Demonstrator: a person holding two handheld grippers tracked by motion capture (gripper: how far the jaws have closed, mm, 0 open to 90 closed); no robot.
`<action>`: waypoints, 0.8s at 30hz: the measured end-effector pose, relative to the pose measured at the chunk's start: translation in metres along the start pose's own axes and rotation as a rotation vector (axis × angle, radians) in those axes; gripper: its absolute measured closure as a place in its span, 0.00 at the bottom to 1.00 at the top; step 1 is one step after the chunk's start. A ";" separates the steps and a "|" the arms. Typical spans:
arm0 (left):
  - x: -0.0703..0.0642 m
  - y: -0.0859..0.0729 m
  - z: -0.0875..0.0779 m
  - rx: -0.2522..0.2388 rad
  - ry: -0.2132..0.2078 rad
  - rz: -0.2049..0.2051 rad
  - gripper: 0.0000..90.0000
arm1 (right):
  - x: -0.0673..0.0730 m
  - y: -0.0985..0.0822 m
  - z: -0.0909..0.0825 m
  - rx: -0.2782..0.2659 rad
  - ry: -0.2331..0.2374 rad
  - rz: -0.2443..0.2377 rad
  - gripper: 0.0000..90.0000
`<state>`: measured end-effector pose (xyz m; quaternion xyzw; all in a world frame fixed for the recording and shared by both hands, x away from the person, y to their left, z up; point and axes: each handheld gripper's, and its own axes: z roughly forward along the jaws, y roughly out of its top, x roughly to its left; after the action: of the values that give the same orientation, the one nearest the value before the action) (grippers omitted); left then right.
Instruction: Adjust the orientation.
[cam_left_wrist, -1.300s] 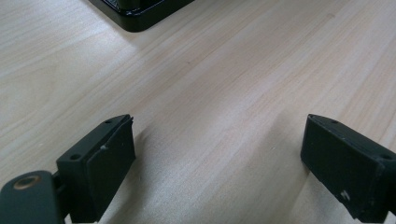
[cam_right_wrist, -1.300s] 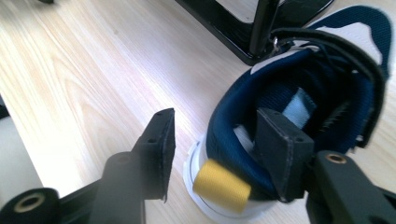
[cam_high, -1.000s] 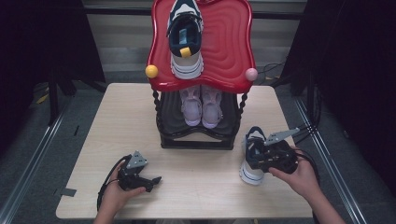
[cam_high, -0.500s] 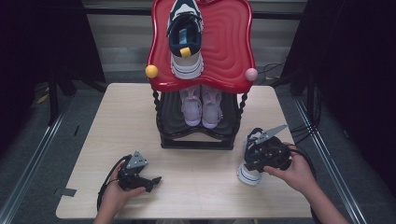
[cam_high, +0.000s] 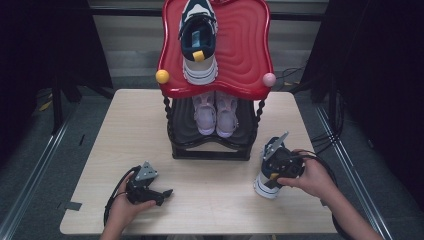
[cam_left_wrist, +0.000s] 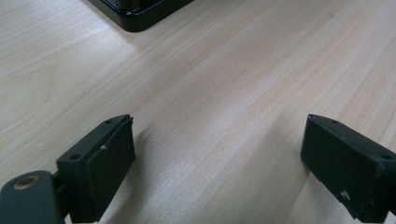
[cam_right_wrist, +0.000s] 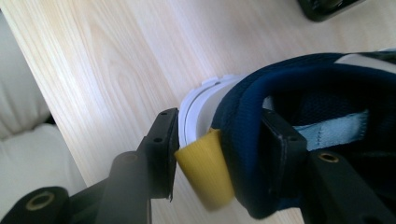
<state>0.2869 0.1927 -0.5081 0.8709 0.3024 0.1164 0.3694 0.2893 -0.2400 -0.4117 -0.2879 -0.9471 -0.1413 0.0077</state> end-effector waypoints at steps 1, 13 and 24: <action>0.000 0.000 0.000 0.000 0.000 0.001 0.10 | -0.001 0.001 0.002 0.009 -0.003 -0.016 0.60; 0.000 0.000 0.000 0.001 -0.002 0.003 0.10 | -0.002 0.008 0.014 0.094 -0.013 -0.077 0.68; 0.001 0.000 0.000 0.001 -0.004 0.006 0.10 | -0.004 0.010 0.016 0.115 0.009 -0.087 0.71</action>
<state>0.2873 0.1934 -0.5080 0.8722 0.2992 0.1153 0.3693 0.2996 -0.2296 -0.4252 -0.2449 -0.9653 -0.0882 0.0225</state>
